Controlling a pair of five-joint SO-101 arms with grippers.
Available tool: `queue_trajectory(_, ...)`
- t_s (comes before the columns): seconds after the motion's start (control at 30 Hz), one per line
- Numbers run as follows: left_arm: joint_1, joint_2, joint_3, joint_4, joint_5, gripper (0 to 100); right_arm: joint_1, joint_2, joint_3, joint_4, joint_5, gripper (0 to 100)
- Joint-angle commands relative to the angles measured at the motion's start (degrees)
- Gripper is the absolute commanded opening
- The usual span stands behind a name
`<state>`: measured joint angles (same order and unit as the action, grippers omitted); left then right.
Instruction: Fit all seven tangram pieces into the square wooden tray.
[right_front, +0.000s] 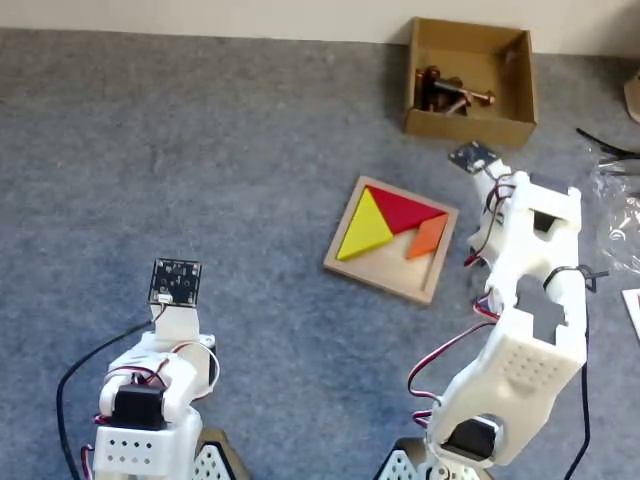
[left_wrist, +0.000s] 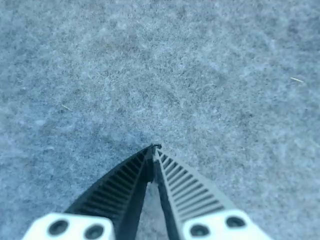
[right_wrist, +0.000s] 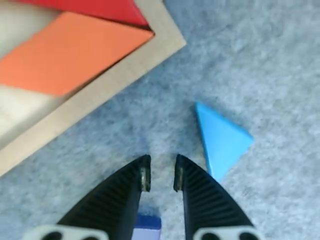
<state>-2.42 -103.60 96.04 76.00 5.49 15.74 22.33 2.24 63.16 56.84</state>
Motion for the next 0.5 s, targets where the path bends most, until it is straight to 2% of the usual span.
queue_trajectory(0.0, 0.92, -0.40, 1.10, -0.09, 0.44, 1, -0.31, -2.68, -4.09, 0.75, 0.26, 8.8)
queue_trajectory(0.47, 0.92, -0.40, 1.10, -0.09, 0.44, 1, -0.66, -8.40, -4.18, 0.84, 0.35, 8.9)
